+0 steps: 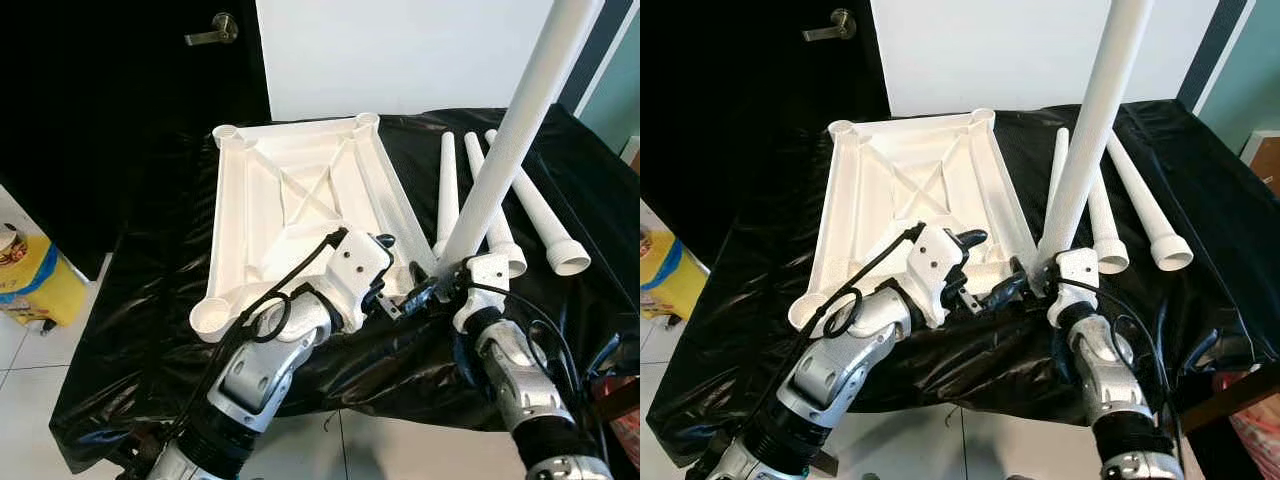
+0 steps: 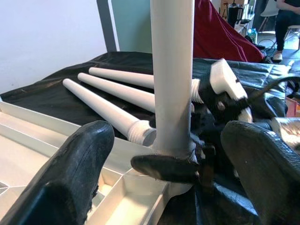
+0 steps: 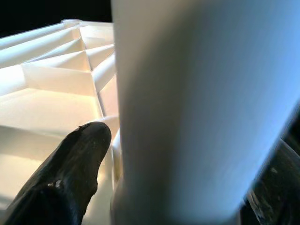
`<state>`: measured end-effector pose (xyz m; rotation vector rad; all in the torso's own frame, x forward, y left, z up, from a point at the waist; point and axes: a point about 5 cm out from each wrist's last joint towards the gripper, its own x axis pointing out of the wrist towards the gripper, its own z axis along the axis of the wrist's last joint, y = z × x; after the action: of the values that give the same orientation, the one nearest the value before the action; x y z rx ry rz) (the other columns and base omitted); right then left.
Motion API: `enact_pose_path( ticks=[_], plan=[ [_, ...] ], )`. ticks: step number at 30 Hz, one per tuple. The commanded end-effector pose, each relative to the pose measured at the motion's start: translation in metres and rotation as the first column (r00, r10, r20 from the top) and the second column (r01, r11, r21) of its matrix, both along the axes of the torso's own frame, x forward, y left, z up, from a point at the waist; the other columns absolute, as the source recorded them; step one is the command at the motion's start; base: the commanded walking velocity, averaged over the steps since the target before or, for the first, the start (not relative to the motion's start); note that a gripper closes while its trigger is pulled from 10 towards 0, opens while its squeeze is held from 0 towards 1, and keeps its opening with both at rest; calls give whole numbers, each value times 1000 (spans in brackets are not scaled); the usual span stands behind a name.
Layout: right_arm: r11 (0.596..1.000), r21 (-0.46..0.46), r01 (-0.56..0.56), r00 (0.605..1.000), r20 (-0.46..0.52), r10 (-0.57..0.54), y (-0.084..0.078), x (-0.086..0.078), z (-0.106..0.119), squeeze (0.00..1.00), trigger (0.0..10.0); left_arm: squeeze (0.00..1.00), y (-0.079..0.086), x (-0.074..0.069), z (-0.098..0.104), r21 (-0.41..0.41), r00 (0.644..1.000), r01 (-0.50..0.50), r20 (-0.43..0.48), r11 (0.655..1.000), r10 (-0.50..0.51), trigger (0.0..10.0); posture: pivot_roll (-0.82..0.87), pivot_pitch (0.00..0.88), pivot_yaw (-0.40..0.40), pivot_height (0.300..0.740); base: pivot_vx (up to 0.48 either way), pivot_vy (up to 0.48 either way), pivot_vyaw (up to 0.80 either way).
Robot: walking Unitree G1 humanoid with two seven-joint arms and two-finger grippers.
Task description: Building children table
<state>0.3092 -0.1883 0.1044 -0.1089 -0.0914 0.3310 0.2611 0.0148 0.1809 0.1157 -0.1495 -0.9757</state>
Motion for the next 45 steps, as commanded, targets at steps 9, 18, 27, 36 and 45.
enact_pose_path(
  ticks=[9,18,27,36,45],
  plan=[
    [995,-63,-76,997,-14,75,-4,8,2,0,10000,0,-1,-2,-1,16,999,53,-8,998,-53,10000,-69,0,10,740,0,0,0],
    [990,-89,-111,994,-24,109,-6,8,-2,0,0,0,1,-1,0,13,999,43,-9,999,-43,10000,-67,3,9,740,0,0,0],
    [992,-85,-92,994,-66,87,-6,5,-12,0,10000,0,2,-1,1,11,999,36,-6,999,-36,10000,-61,9,8,740,0,0,0],
    [996,-93,8,994,-104,-18,-5,3,-23,0,10000,0,2,-2,-1,14,999,33,-13,999,-33,10000,-58,16,6,740,0,0,0],
    [976,4,216,970,-114,-214,4,0,-28,0,10000,0,2,-3,-1,13,999,33,-16,999,-33,10000,-54,26,4,740,0,0,0]
  ],
)
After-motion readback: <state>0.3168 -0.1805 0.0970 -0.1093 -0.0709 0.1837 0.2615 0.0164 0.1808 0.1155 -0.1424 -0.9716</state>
